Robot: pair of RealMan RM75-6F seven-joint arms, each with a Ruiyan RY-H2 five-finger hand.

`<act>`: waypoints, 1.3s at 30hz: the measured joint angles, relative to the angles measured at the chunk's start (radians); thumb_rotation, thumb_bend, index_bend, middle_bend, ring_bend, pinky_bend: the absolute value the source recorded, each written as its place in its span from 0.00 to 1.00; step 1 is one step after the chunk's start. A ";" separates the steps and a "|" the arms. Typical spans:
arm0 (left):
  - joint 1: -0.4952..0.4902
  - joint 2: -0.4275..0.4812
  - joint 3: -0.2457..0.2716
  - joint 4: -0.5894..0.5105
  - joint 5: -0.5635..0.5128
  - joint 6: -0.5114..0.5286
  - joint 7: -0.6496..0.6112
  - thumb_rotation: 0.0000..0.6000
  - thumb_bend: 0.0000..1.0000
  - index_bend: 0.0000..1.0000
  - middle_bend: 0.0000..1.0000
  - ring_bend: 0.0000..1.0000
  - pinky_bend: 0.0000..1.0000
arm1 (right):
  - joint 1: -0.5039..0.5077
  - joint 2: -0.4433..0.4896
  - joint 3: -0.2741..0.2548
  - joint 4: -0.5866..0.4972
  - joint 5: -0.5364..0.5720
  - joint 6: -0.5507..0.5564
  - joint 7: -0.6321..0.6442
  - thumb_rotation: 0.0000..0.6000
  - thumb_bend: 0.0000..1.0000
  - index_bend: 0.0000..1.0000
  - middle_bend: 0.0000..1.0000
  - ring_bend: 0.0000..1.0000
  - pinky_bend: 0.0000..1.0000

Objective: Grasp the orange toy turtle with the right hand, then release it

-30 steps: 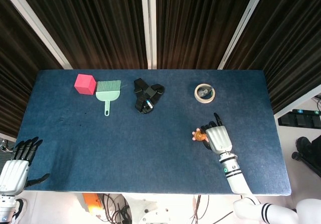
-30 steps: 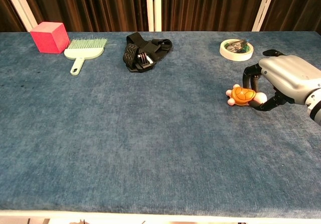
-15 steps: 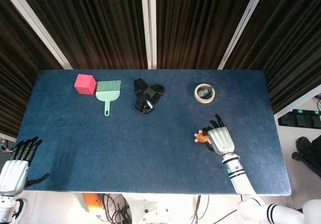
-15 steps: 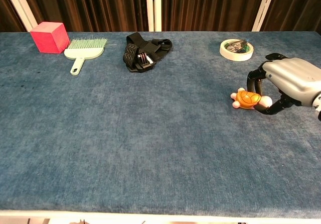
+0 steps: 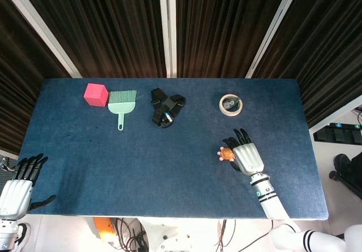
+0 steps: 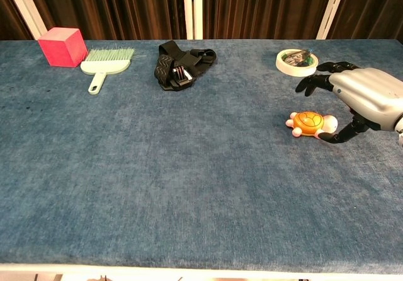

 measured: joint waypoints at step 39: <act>0.008 0.007 -0.009 -0.009 0.007 0.036 -0.007 1.00 0.00 0.06 0.01 0.00 0.00 | -0.092 0.102 -0.013 -0.124 -0.036 0.157 0.015 1.00 0.00 0.00 0.00 0.00 0.00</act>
